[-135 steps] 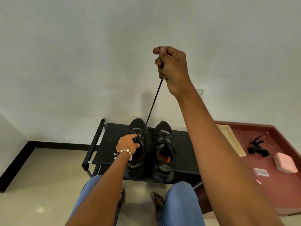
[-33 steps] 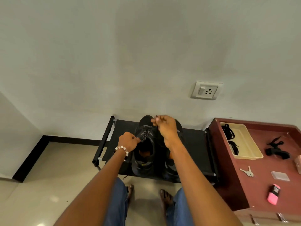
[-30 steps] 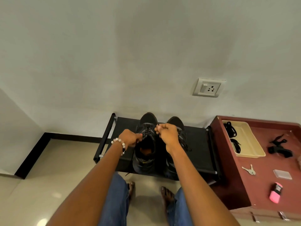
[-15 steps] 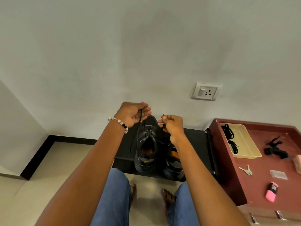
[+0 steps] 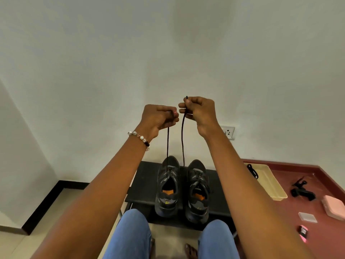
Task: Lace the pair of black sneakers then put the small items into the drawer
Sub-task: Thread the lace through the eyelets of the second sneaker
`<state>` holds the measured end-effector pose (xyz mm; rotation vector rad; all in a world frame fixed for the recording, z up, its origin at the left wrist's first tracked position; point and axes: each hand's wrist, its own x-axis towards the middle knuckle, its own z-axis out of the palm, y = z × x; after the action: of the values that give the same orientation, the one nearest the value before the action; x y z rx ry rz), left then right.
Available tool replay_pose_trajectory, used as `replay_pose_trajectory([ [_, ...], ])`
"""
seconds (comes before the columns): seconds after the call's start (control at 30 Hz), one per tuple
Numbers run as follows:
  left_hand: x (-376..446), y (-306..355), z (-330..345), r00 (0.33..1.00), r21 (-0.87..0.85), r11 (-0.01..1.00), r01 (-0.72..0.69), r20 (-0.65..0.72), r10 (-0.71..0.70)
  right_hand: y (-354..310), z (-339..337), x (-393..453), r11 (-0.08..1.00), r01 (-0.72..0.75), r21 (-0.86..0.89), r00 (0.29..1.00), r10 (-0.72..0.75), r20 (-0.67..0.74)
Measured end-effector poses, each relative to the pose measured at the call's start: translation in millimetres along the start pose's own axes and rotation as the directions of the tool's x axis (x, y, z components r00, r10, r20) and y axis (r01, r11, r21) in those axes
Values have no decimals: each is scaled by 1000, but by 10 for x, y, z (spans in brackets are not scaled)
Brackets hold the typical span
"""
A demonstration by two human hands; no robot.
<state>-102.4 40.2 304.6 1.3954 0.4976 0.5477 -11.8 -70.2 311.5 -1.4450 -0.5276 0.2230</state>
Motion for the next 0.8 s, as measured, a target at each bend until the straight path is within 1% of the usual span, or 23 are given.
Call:
replay_pose_trajectory([
  [0.1, -12, 135, 70, 993, 167, 982, -87, -66, 99, -232, 22, 30, 999, 50, -7, 999, -50, 12],
  [0.17, 11, 225, 100, 975, 293, 943, -158, -104, 196, -313, 31, 45, 997, 74, -30, 997, -74, 4],
  [0.23, 37, 298, 119, 954, 376, 900, -221, -109, 280, -347, 39, 55, 995, 88, -37, 996, -88, -3],
  [0.3, 59, 335, 123, 949, 373, 895, -245, -98, 300, -356, 58, 68, 994, 93, -50, 995, -94, -17],
  [0.4, 77, 346, 120, 953, 339, 912, -231, -110, 282, -368, 91, 83, 995, 89, -48, 995, -90, -34],
  [0.5, 114, 337, 119, 943, 350, 902, -254, -120, 312, -381, 114, 91, 995, 94, -24, 995, -94, -21],
  [0.67, 148, 338, 94, 945, 377, 880, -287, -38, 325, -368, 112, 131, 993, 112, -38, 993, -113, -28],
  [0.8, 189, 352, 83, 941, 407, 857, -316, 19, 338, -352, 114, 171, 986, 147, -73, 989, -146, 12],
])
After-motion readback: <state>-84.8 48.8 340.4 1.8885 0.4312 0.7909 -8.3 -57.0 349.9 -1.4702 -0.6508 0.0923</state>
